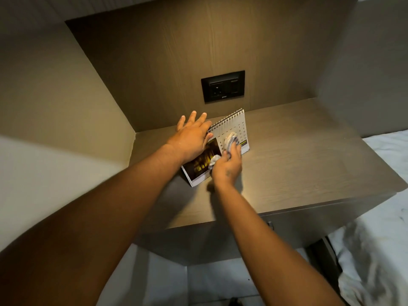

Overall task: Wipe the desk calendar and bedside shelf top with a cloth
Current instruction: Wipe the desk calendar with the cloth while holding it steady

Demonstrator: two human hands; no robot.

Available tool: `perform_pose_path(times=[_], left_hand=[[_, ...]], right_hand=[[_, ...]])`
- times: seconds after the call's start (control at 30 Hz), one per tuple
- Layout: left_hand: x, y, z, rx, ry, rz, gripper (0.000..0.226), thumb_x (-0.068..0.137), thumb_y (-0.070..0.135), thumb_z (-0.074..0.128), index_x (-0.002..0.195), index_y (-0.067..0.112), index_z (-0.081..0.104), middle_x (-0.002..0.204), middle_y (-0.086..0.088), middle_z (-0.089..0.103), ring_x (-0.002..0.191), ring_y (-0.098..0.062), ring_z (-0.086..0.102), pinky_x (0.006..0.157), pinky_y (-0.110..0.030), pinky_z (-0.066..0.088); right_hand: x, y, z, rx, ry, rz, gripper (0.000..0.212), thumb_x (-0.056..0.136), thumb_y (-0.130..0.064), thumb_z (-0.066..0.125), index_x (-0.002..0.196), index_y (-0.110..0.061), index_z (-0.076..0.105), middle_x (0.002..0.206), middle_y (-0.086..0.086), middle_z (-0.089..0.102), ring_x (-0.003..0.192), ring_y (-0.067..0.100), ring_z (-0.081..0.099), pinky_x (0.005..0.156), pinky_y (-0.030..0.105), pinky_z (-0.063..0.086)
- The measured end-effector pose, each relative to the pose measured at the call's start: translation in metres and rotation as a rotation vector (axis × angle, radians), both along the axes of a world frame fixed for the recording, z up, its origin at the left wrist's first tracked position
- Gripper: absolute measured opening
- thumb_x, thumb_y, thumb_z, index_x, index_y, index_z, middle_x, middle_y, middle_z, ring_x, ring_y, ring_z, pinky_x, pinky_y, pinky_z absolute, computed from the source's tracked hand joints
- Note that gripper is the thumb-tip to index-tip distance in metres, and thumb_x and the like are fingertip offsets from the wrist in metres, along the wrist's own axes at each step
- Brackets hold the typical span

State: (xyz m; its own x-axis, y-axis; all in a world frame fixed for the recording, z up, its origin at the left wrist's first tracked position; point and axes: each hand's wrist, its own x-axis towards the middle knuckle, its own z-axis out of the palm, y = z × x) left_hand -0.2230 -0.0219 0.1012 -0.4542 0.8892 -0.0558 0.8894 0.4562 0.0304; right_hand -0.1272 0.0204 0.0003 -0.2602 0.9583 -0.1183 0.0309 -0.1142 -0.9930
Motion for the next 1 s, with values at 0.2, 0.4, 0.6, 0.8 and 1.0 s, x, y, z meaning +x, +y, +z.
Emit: perform_pose_path(times=[0.2,0.4,0.6,0.8,1.0], left_hand=[[0.0,0.001,-0.002,0.01,-0.007,0.003,0.053,0.108,0.04,0.035,0.157,0.022,0.028,0.17,-0.007,0.013,0.156,-0.031,-0.001,0.123,-0.053,-0.004],[0.0,-0.001,0.0,0.006,0.014,-0.013,0.053,0.109,0.039,0.034,0.158,0.019,0.028,0.17,-0.009,0.014,0.156,-0.032,0.0,0.123,-0.054,-0.002],[0.002,0.0,0.001,0.005,0.022,-0.011,0.051,0.109,0.037,0.033,0.157,0.017,0.03,0.17,-0.01,0.014,0.156,-0.034,0.002,0.123,-0.055,0.0],[0.001,0.001,-0.001,0.005,0.021,-0.003,0.053,0.108,0.039,0.035,0.157,0.019,0.029,0.17,-0.009,0.016,0.156,-0.033,0.002,0.123,-0.055,0.0],[0.0,0.0,0.001,-0.006,0.006,-0.007,0.054,0.108,0.041,0.032,0.157,0.018,0.027,0.17,-0.009,0.013,0.156,-0.032,0.0,0.125,-0.055,-0.002]], right_hand=[[0.005,0.059,0.005,-0.013,-0.034,-0.087,0.043,0.101,-0.008,0.044,0.142,-0.018,0.049,0.137,0.008,0.055,0.124,0.025,0.056,0.074,0.015,0.049],[0.001,-0.011,-0.013,0.146,-0.153,0.04,0.053,0.102,-0.01,0.046,0.152,-0.022,0.034,0.165,0.003,0.02,0.149,0.024,0.021,0.101,0.019,0.026],[-0.011,-0.012,0.01,0.196,-0.037,0.048,0.054,0.098,0.0,0.045,0.151,-0.012,0.036,0.165,0.011,0.016,0.153,0.024,0.007,0.112,0.018,0.014],[-0.005,0.02,0.007,0.21,-0.099,0.019,0.052,0.099,0.001,0.045,0.149,-0.01,0.039,0.164,0.011,0.019,0.151,0.028,0.017,0.107,0.02,0.025],[0.001,-0.043,-0.012,0.249,-0.107,0.123,0.058,0.098,0.002,0.044,0.152,-0.018,0.034,0.165,0.001,0.015,0.149,0.012,0.001,0.097,-0.007,-0.007]])
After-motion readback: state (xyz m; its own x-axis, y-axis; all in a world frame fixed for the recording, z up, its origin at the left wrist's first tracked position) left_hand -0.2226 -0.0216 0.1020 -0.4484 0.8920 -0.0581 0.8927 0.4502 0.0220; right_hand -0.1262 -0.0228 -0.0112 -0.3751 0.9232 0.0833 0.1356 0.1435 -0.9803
